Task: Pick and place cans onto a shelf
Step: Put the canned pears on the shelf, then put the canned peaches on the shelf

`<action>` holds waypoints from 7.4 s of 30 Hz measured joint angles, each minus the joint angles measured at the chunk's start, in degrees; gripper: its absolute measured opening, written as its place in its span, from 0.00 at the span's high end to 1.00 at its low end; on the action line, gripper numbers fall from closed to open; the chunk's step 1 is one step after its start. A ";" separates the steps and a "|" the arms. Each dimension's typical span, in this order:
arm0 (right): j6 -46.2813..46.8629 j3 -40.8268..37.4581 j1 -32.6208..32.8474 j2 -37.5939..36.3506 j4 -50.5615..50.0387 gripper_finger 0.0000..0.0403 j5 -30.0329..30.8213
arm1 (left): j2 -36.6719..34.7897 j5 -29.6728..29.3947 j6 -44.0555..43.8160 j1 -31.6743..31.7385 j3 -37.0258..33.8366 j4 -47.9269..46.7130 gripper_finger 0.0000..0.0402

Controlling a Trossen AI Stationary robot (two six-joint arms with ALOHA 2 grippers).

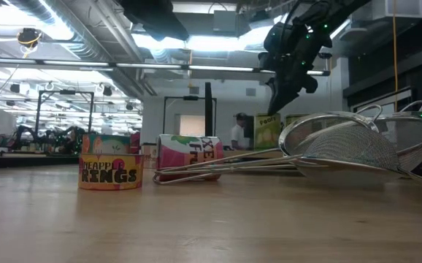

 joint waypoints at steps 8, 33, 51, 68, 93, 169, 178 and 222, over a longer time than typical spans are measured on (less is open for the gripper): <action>0.00 -0.01 0.00 0.00 0.00 0.99 -0.09 | 0.01 -0.01 0.00 0.00 0.00 -0.01 1.00; 0.02 -0.01 0.02 0.00 0.02 0.91 -0.14 | 0.01 -0.02 -0.02 0.00 -0.04 -0.01 1.00; 0.24 -0.01 0.02 0.00 0.50 0.91 -0.11 | 0.01 0.00 -0.04 -0.01 -0.04 -0.01 1.00; 0.50 0.01 0.02 0.00 0.48 0.68 -0.11 | 0.01 0.00 -0.04 0.00 -0.04 -0.01 1.00; 3.65 0.05 7.13 -12.14 0.42 0.67 0.29 | -0.42 -0.02 -3.66 -4.53 -0.03 0.23 1.00; 8.15 0.05 28.26 -13.18 0.22 0.67 -10.05 | 7.75 -1.60 -76.52 -42.82 0.00 -23.26 0.80; 8.17 0.05 28.24 -13.18 0.22 0.67 -10.05 | 7.75 -2.50 -76.57 -42.75 0.00 -24.57 0.80; 8.20 0.05 28.24 -13.16 0.20 0.67 -10.05 | 7.75 -3.99 -79.00 -37.43 -0.01 -23.94 0.81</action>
